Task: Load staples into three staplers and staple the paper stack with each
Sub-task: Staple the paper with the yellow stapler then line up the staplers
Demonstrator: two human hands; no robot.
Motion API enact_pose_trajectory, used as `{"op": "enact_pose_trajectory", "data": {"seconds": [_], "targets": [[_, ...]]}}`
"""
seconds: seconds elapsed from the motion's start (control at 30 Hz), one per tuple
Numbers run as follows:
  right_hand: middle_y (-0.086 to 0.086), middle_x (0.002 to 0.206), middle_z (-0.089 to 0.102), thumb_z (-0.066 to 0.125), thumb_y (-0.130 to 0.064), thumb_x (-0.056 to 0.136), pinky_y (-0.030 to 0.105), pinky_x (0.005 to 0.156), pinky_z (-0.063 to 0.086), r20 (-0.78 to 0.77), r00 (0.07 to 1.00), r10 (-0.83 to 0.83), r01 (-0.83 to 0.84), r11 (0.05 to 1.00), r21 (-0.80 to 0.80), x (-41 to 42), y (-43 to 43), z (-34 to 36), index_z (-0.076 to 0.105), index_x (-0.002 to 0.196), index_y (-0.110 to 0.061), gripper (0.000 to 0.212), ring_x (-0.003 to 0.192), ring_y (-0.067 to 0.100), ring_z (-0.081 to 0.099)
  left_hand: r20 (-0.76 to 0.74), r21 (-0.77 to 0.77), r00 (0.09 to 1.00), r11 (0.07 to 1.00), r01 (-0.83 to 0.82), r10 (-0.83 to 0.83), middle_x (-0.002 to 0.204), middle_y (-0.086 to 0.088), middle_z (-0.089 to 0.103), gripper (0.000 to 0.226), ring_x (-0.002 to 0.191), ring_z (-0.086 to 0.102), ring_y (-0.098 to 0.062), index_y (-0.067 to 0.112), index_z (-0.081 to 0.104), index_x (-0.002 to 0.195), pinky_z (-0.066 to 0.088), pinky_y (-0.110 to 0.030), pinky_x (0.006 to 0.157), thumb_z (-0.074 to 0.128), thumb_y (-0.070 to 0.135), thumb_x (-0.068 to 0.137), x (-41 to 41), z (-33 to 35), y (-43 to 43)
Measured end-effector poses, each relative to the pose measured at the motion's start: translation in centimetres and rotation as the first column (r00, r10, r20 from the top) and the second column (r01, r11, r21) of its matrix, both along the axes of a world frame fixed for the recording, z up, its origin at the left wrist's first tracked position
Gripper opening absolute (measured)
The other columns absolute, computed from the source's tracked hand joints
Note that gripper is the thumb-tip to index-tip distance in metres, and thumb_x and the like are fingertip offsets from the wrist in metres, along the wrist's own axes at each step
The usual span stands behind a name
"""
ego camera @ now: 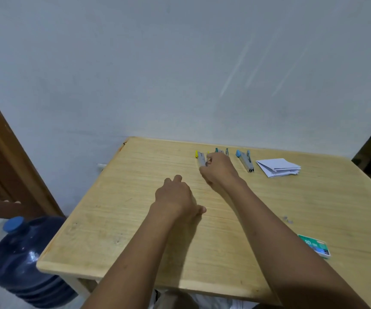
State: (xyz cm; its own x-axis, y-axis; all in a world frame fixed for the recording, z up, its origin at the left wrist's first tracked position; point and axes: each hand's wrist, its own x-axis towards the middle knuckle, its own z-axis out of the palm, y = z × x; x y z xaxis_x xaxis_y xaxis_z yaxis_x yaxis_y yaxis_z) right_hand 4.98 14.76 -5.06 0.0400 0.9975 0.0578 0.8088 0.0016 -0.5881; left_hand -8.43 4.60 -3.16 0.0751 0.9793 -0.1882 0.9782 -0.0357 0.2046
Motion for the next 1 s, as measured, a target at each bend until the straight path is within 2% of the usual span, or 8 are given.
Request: {"op": "enact_pose_trajectory", "data": {"seconds": [0.17, 0.27, 0.43, 0.67, 0.77, 0.83, 0.93, 1.0], "targets": [[0.000, 0.062, 0.046, 0.067, -0.021, 0.087, 0.029, 0.052, 0.035, -0.056, 0.998, -0.032, 0.034, 0.999, 0.029, -0.3, 0.5, -1.0, 0.045, 0.066, -0.015, 0.031, 0.052, 0.016, 0.043, 0.002, -0.007, 1.000, 1.000, 0.012, -0.012, 0.133, 0.000, 0.040, 0.063, 0.126, 0.036, -0.021, 0.017, 0.064, 0.122, 0.044, -0.037, 0.094, 0.062, 0.065, 0.081, 0.0, 0.1, -0.1], [-0.001, 0.066, 0.057, 0.067, -0.030, 0.088, 0.026, 0.050, 0.036, -0.037, 0.996, -0.081, 0.083, 0.994, 0.066, -0.8, 0.9, -1.4, 0.060, 0.075, -0.012, 0.023, 0.057, 0.015, 0.053, 0.005, -0.013, 1.000, 1.000, 0.012, -0.012, 0.135, 0.000, 0.039, 0.063, 0.128, 0.035, -0.022, 0.018, 0.064, 0.123, 0.044, -0.038, 0.095, 0.062, 0.064, 0.081, 0.0, 0.1, 0.0], [-0.002, 0.068, 0.064, 0.064, -0.043, 0.090, 0.025, 0.051, 0.033, 0.007, 0.986, -0.164, 0.163, 0.984, 0.067, -1.6, 1.1, -1.6, 0.065, 0.078, -0.016, 0.029, 0.061, 0.016, 0.059, -0.009, -0.018, 1.000, 1.000, 0.009, -0.010, 0.139, 0.000, 0.038, 0.065, 0.129, 0.034, -0.022, 0.019, 0.063, 0.126, 0.044, -0.038, 0.093, 0.062, 0.065, 0.081, 0.0, 0.1, 0.1], [-0.006, 0.057, 0.055, 0.064, -0.045, 0.090, 0.026, 0.052, 0.037, -0.017, 0.992, -0.129, 0.129, 0.991, 0.027, -1.7, -0.4, -0.1, 0.058, 0.067, -0.020, 0.035, 0.057, 0.018, 0.056, 0.005, -0.021, 1.000, 1.000, -0.011, 0.011, 0.136, 0.000, 0.039, 0.062, 0.129, 0.034, -0.021, 0.019, 0.065, 0.123, 0.043, -0.036, 0.090, 0.063, 0.064, 0.080, -0.1, 0.0, 0.1], [-0.012, 0.079, 0.064, 0.062, -0.050, 0.089, 0.029, 0.065, 0.047, -0.060, 0.997, -0.053, 0.057, 0.995, 0.077, -0.4, -3.9, 1.9, 0.064, 0.088, -0.028, 0.022, 0.078, 0.013, 0.063, 0.009, -0.021, 1.000, 1.000, -0.018, 0.018, 0.132, -0.001, 0.040, 0.061, 0.128, 0.035, -0.022, 0.020, 0.065, 0.121, 0.042, -0.037, 0.090, 0.063, 0.065, 0.080, -0.1, 0.1, 0.2], [-0.018, 0.095, 0.066, 0.062, -0.052, 0.089, 0.029, 0.073, 0.048, -0.092, 0.996, -0.021, 0.034, 0.990, 0.139, 1.3, -7.4, 3.4, 0.067, 0.104, -0.031, 0.026, 0.085, 0.005, 0.061, 0.009, -0.022, 1.000, 1.000, -0.022, 0.022, 0.133, -0.001, 0.040, 0.064, 0.129, 0.035, -0.023, 0.020, 0.064, 0.122, 0.041, -0.038, 0.092, 0.063, 0.067, 0.078, -0.1, 0.2, 0.2], [-0.024, 0.092, 0.067, 0.066, -0.048, 0.087, 0.026, 0.070, 0.049, -0.180, 0.984, -0.004, 0.039, 0.981, 0.189, 5.2, -13.4, 4.5, 0.068, 0.101, -0.037, 0.019, 0.072, 0.001, 0.058, -0.001, -0.016, 0.999, 0.999, -0.032, 0.032, 0.135, -0.002, 0.040, 0.069, 0.130, 0.035, -0.024, 0.022, 0.061, 0.127, 0.040, -0.041, 0.095, 0.062, 0.070, 0.077, -0.3, 0.3, 0.1], [-0.022, 0.092, 0.068, 0.070, -0.043, 0.086, 0.025, 0.070, 0.049, -0.213, 0.976, -0.031, 0.078, 0.974, 0.213, 8.7, -17.1, 4.5, 0.070, 0.099, -0.037, 0.015, 0.075, 0.000, 0.060, -0.010, -0.015, 0.999, 0.999, -0.032, 0.031, 0.133, -0.003, 0.042, 0.066, 0.129, 0.037, -0.025, 0.023, 0.061, 0.126, 0.040, -0.041, 0.093, 0.061, 0.069, 0.078, -0.2, 0.3, -0.1]]}}
